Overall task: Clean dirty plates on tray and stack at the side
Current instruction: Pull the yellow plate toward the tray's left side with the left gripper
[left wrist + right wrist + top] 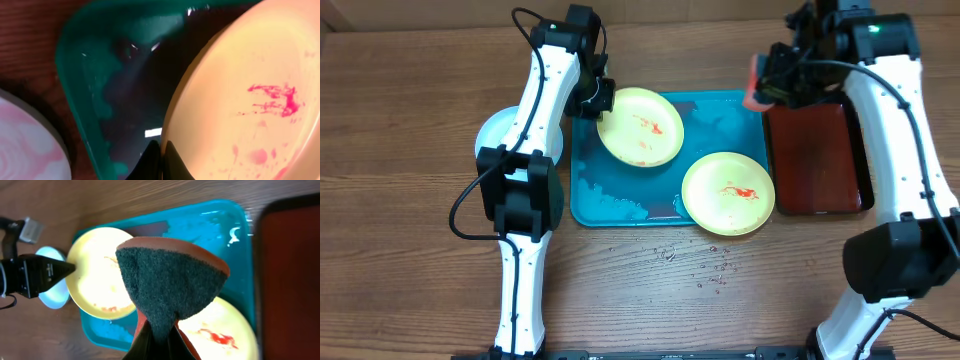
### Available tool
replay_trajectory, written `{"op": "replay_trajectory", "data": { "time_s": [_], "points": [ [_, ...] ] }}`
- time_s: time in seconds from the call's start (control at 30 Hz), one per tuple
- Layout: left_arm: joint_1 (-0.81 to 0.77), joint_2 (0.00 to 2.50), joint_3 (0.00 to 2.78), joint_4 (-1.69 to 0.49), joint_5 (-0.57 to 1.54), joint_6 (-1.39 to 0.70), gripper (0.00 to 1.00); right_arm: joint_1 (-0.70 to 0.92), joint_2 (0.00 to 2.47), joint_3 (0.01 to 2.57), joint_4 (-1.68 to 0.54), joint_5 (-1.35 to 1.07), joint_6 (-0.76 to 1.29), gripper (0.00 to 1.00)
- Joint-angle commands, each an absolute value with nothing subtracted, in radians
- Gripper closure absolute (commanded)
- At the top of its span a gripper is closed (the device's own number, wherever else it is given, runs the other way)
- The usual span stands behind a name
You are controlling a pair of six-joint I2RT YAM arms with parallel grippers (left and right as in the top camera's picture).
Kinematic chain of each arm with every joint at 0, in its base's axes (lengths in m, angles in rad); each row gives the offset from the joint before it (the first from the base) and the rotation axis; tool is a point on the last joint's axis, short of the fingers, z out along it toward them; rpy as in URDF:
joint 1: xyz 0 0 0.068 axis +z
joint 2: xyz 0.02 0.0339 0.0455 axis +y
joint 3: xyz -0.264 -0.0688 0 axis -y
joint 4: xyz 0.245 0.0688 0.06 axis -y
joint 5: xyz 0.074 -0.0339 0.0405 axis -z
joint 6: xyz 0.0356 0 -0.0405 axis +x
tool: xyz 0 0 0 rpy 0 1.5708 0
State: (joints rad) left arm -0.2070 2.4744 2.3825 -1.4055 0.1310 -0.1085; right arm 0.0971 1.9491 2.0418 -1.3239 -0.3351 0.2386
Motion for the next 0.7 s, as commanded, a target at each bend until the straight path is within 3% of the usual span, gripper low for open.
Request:
{"op": "replay_trajectory", "data": {
  "time_s": [0.0, 0.17, 0.3, 0.37, 0.67],
  "points": [
    [-0.224, 2.473, 2.391, -1.428, 0.166, -0.007, 0.96, 0.166, 1.991, 2.022, -1.296, -0.338, 0.236, 0.96],
    [-0.229, 2.479, 2.391, -1.448, 0.178, -0.007, 0.95, 0.245, 2.047, 2.02, -1.287, -0.337, 0.236, 0.96],
    [-0.229, 2.479, 2.391, -1.452, 0.184, -0.041, 0.64, 0.292, 2.087, 2.02, -1.283, -0.337, 0.236, 0.96],
    [-0.229, 2.479, 2.391, -1.457, 0.185, -0.068, 0.57, 0.305, 2.099, 2.02, -1.283, -0.337, 0.236, 0.96],
    [-0.232, 2.48, 2.354, -1.528, 0.184, -0.199, 0.54, 0.32, 2.104, 2.02, -1.277, -0.337, 0.236, 0.96]
  ]
}}
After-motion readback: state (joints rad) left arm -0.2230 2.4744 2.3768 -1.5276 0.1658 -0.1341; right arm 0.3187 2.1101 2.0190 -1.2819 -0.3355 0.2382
